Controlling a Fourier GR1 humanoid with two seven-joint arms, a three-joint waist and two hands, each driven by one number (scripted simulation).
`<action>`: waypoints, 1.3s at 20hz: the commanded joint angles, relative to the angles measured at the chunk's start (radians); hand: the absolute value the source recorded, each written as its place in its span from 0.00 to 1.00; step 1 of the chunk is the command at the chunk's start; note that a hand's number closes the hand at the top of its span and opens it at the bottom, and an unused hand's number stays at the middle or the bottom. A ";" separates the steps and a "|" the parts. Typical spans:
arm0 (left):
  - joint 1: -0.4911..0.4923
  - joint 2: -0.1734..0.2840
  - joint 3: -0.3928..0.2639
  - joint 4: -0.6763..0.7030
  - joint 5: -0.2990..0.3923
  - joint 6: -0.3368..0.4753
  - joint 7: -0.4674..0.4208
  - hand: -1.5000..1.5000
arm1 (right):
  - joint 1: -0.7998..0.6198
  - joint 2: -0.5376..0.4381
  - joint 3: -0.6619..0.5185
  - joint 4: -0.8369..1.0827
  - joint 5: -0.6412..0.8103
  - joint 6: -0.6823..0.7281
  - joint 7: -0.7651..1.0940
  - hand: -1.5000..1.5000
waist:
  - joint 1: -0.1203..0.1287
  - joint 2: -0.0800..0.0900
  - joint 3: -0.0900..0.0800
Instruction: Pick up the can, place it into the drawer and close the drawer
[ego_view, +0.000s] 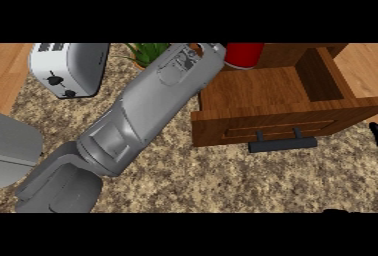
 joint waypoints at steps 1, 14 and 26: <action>0.002 0.000 -0.036 0.036 0.033 0.013 -0.037 1.00 | -0.040 -0.007 -0.010 0.012 0.002 -0.020 0.018 0.00 | -0.002 0.002 0.000; 0.045 0.000 -0.149 0.112 0.057 0.074 -0.116 0.00 | -0.079 -0.009 0.030 0.071 0.029 0.005 -0.041 0.00 | -0.048 0.018 0.002; 0.050 0.000 -0.167 0.133 0.118 0.151 -0.139 0.00 | -0.079 -0.017 0.021 -0.003 -0.014 0.000 0.035 0.00 | -0.054 0.015 0.000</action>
